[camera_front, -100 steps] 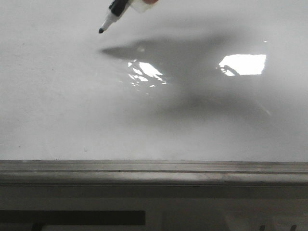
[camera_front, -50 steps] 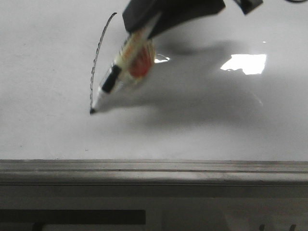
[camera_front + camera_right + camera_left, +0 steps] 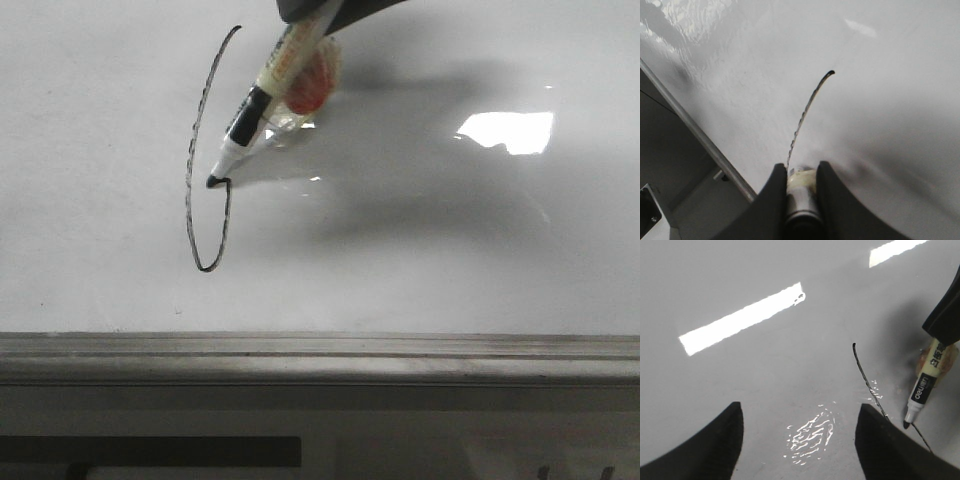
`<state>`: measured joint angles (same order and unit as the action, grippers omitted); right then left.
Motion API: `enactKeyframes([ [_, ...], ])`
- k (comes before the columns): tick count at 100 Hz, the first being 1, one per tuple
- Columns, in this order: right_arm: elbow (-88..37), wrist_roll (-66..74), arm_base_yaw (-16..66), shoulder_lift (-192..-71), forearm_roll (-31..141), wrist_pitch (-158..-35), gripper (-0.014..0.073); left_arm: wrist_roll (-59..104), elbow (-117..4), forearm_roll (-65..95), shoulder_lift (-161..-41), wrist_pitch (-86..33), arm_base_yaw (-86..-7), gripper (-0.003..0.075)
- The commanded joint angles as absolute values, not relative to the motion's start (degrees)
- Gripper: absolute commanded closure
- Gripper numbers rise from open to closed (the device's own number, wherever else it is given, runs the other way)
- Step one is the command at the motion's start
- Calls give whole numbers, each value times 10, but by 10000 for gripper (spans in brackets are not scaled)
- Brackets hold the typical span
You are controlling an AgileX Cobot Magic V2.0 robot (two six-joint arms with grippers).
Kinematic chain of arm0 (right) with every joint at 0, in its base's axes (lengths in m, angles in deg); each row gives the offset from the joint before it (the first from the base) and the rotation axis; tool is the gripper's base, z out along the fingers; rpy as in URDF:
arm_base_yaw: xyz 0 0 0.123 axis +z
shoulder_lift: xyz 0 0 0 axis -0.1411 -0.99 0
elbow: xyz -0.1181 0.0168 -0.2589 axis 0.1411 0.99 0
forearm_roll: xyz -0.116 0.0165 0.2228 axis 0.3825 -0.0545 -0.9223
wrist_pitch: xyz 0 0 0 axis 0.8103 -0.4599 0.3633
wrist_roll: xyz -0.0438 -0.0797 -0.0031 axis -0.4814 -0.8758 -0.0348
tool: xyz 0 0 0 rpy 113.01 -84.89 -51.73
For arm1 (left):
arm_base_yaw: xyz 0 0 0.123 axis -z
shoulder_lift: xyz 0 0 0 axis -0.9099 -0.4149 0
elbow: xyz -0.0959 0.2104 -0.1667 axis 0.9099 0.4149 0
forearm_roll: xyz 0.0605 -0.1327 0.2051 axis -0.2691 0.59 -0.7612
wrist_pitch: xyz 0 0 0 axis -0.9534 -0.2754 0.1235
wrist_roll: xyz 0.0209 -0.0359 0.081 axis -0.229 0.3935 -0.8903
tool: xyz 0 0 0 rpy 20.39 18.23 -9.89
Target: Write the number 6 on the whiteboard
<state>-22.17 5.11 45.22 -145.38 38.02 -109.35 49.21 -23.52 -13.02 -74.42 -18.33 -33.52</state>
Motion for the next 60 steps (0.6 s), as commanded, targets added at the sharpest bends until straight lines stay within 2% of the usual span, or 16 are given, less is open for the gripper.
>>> enactKeyframes([
  [1, -238, 39, 452, -1459, 404, -1054, 647, 497, -252, -125, -745, -137, -335, 281],
  [27, -238, 37, 460, -1421, 404, -1065, 647, 496, -252, -125, -757, -137, -307, 281],
  [45, -238, 31, 460, -1402, 404, -1115, 647, 496, -252, -131, -821, -122, -206, 281],
  [60, -238, 27, 479, -1402, 404, -1129, 647, 496, -252, -136, -902, -59, -132, 281],
])
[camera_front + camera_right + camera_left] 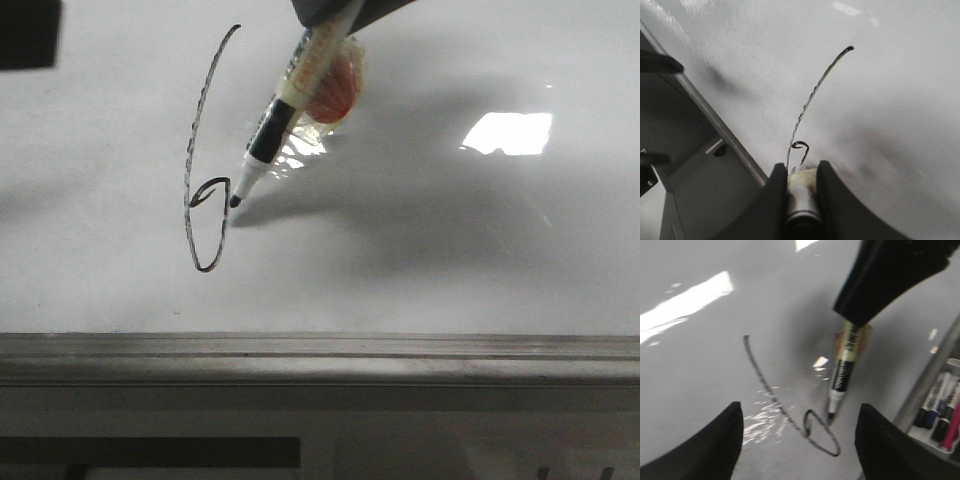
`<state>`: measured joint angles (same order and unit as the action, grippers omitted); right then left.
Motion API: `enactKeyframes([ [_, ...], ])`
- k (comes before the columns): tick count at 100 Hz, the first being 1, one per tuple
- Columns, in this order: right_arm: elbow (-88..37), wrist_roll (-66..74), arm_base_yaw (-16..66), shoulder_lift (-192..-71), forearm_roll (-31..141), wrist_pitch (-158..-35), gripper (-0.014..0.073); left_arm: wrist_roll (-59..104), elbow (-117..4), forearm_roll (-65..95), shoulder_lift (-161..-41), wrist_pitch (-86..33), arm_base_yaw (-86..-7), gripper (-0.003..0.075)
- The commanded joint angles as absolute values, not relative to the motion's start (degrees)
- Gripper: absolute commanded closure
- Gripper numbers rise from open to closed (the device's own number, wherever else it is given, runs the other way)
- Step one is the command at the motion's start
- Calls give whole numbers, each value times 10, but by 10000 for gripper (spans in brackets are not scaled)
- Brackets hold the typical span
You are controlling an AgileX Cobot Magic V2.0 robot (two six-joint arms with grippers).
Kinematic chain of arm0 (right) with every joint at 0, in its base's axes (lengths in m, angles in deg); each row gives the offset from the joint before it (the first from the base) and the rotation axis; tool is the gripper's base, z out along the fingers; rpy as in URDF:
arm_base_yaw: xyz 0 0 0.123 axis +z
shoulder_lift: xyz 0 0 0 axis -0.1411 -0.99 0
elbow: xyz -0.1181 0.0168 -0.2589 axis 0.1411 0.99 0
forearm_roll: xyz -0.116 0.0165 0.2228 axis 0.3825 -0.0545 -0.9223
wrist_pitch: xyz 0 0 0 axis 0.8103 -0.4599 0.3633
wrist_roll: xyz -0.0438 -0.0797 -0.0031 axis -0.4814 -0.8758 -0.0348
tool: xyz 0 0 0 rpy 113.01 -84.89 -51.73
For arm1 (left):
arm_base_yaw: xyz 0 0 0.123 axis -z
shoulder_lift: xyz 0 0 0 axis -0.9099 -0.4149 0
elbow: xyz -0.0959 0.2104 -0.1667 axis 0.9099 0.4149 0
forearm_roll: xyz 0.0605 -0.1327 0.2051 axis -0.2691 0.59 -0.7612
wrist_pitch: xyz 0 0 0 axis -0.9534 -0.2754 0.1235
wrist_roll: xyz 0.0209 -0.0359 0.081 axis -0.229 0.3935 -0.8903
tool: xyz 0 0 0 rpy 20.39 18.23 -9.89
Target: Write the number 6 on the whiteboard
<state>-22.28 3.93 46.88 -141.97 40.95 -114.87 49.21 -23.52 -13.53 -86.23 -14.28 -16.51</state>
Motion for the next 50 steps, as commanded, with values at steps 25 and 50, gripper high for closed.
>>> enactKeyframes([
  [25, -238, 27, 536, -1402, 405, -1103, 647, 496, -254, -136, -1013, 23, -116, 281],
  [50, -238, 27, 540, -1402, 405, -1103, 647, 496, -254, -131, -1023, 30, -116, 284],
])
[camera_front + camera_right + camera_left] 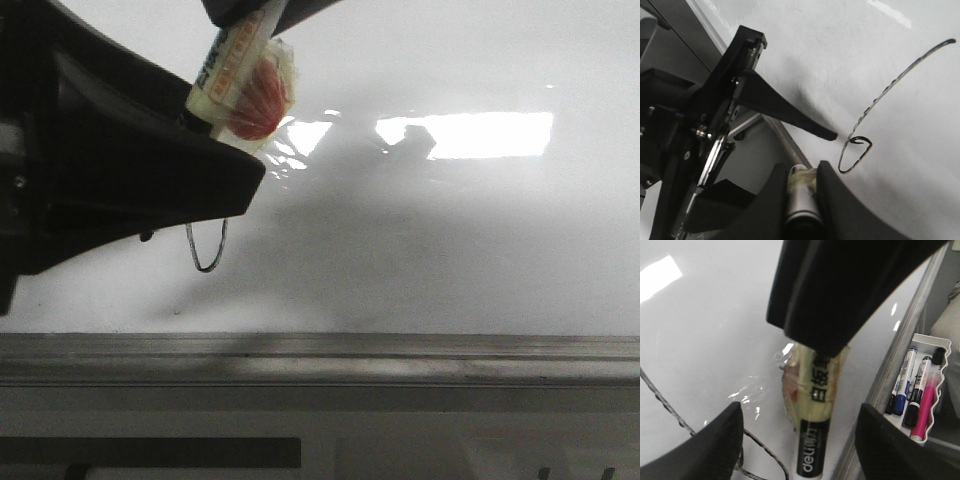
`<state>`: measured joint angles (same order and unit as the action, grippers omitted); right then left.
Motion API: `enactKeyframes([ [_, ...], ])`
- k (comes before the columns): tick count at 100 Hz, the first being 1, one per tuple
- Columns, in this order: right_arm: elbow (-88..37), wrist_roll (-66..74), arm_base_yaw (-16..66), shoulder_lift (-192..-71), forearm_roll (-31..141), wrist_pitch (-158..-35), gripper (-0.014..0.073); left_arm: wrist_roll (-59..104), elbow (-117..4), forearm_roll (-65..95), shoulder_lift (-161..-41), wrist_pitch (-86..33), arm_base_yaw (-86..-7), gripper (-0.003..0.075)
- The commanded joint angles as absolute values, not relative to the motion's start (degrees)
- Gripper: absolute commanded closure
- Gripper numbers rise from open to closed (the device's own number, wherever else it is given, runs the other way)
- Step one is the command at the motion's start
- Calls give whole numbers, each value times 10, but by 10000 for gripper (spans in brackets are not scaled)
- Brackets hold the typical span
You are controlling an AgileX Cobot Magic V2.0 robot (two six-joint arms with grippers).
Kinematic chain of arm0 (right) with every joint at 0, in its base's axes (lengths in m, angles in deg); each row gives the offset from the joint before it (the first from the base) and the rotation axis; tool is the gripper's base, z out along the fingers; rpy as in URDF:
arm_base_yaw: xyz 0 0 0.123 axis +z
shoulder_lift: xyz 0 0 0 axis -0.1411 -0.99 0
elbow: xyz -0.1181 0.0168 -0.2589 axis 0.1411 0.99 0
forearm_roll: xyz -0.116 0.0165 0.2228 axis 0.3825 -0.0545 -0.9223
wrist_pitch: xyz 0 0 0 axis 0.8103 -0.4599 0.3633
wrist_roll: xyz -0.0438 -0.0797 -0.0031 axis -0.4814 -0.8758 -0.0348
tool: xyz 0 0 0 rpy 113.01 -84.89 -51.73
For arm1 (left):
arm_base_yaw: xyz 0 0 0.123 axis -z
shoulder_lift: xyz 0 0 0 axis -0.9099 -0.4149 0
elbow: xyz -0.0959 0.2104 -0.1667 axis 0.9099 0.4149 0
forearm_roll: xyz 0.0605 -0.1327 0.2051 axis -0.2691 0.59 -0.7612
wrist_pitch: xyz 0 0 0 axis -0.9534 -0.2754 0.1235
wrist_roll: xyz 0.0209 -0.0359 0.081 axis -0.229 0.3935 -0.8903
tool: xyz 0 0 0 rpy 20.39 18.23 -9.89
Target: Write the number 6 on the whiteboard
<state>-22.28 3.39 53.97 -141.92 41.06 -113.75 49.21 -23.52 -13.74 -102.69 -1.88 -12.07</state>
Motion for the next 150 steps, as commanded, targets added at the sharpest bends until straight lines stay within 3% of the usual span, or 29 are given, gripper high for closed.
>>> enactKeyframes([
  [1, -238, 27, 540, -1402, 405, -1103, 647, 496, -254, -131, -1023, 30, -116, 287],
  [8, -238, 27, 540, -1402, 405, -1106, 647, 496, -254, -131, -1023, 29, -116, 375],
  [21, -238, 27, 540, -1402, 405, -1108, 647, 496, -254, -131, -1023, 29, -116, 740],
  [48, -238, 27, 540, -1402, 405, -1109, 623, 496, -254, -131, -1023, 18, -116, 739],
  [55, -238, 27, 540, -1402, 406, -1109, 500, 496, -254, -123, -1023, 14, -116, 739],
  [67, -238, 27, 538, -1402, 409, -1101, 154, 496, -254, -30, -1018, 7, -116, 739],
  [72, -238, 27, 534, -1402, 409, -1099, 99, 496, -254, 32, -1012, -3, -121, 739],
  [96, -238, 27, 519, -1402, 409, -1127, 188, 496, -258, 297, -987, -96, -213, 739],
  [114, -238, 27, 519, -1402, 409, -1131, 199, 496, -258, 338, -996, -170, -276, 739],
  [150, -238, 27, 519, -1402, 409, -1131, 199, 496, -259, 337, -1004, -157, -283, 709],
])
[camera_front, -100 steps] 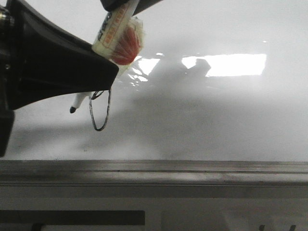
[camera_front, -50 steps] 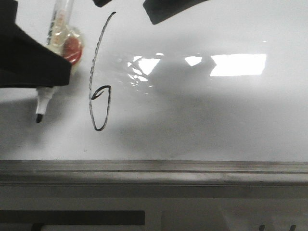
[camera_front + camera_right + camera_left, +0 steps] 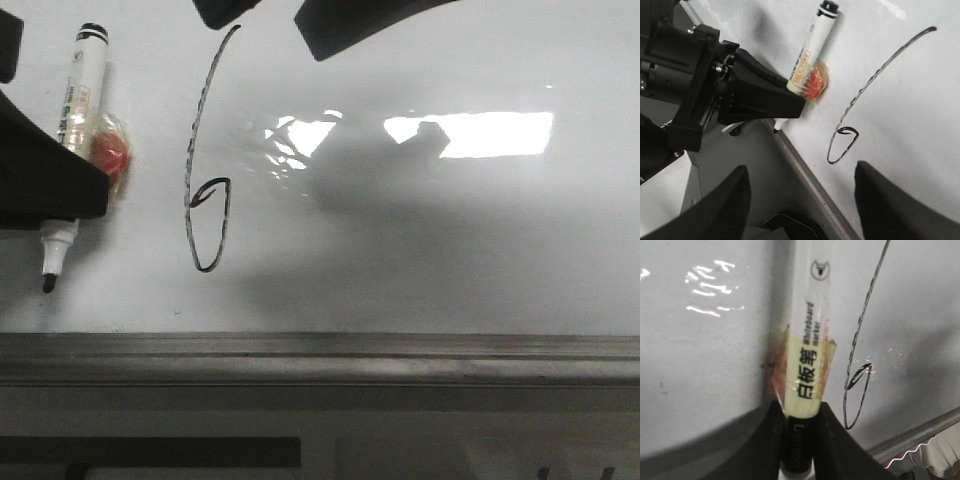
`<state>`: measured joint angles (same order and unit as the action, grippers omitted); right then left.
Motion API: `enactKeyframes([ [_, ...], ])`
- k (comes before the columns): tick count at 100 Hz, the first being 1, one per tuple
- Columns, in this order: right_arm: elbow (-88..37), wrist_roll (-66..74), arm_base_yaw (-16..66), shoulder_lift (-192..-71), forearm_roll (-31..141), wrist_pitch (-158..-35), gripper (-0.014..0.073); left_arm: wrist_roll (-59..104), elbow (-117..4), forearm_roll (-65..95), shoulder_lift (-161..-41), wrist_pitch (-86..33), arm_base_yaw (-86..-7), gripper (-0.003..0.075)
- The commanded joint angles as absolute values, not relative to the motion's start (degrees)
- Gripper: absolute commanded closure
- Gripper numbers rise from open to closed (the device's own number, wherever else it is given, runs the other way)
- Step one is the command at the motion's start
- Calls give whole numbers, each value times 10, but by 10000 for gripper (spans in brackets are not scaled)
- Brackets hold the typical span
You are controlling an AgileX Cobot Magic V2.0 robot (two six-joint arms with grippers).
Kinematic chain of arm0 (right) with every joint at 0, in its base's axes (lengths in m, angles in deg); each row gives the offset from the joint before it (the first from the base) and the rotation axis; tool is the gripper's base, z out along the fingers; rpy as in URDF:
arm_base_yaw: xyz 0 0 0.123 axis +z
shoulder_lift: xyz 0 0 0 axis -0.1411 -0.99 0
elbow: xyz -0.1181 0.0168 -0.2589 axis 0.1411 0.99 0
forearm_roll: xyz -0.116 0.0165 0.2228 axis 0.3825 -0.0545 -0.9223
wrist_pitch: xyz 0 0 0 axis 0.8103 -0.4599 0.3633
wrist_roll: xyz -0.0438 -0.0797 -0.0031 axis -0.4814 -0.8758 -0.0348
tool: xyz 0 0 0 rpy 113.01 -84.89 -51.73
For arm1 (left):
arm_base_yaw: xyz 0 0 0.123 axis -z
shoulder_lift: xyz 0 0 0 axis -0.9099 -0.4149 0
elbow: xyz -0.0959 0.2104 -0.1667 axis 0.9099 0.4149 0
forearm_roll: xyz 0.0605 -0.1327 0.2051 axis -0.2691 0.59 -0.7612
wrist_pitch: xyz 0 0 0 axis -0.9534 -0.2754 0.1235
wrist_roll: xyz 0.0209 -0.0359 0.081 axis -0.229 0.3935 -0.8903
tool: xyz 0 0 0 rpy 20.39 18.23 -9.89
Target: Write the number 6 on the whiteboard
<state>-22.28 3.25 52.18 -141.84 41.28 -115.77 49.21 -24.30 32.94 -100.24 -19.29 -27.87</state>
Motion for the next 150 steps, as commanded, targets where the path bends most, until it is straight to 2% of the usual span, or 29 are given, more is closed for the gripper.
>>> enactKeyframes([
  [1, -238, 27, 519, -1402, 409, -1131, 199, 496, -259, 337, -1004, -157, -283, 694],
  [5, -238, 27, 519, -1402, 409, -1131, 199, 496, -259, 337, -1004, -157, -283, 649],
  [20, -238, 27, 519, -1402, 409, -1131, 199, 496, -259, 339, -1004, -157, -283, 387],
  [27, -238, 27, 519, -1402, 409, -1131, 199, 496, -259, 339, -1003, -157, -283, 311],
  [34, -238, 27, 519, -1402, 409, -1131, 199, 496, -259, 339, -998, -157, -283, 281],
  [46, -238, 27, 519, -1402, 409, -1130, 206, 496, -259, 339, -973, -157, -283, 280],
  [52, -238, 27, 519, -1399, 409, -1129, 261, 496, -259, 339, -956, -158, -283, 281],
  [58, -238, 27, 519, -1392, 409, -1129, 391, 496, -259, 339, -931, -166, -283, 281],
  [63, -236, 27, 519, -1383, 410, -1131, 538, 496, -259, 339, -903, -179, -283, 299],
  [66, -236, 27, 519, -1377, 411, -1131, 594, 496, -259, 339, -888, -188, -283, 332],
  [69, -233, 28, 519, -1371, 411, -1130, 666, 496, -259, 339, -873, -196, -283, 400],
  [70, -233, 28, 519, -1367, 411, -1129, 663, 496, -259, 339, -869, -198, -283, 400],
  [71, -232, 28, 519, -1365, 410, -1127, 660, 496, -259, 339, -860, -202, -283, 454],
  [73, -228, 28, 519, -1359, 410, -1126, 657, 496, -259, 338, -852, -206, -283, 493],
  [78, -223, 28, 519, -1345, 410, -1124, 656, 496, -259, 331, -819, -217, -283, 665],
  [81, -217, 28, 519, -1335, 410, -1121, 656, 493, -259, 326, -801, -218, -283, 743],
  [94, -174, 28, 519, -1276, 411, -1083, 656, 490, -259, 270, -722, -216, -283, 739],
  [119, -9, 28, 524, -1097, 414, -908, 656, 487, -222, 203, -572, -180, -283, 739],
  [131, 64, 28, 524, -1010, 414, -884, 657, 486, -193, 146, -523, -176, -283, 739],
  [150, 145, 28, 524, -904, 414, -879, 657, 486, -157, 142, -506, -179, -283, 739],
])
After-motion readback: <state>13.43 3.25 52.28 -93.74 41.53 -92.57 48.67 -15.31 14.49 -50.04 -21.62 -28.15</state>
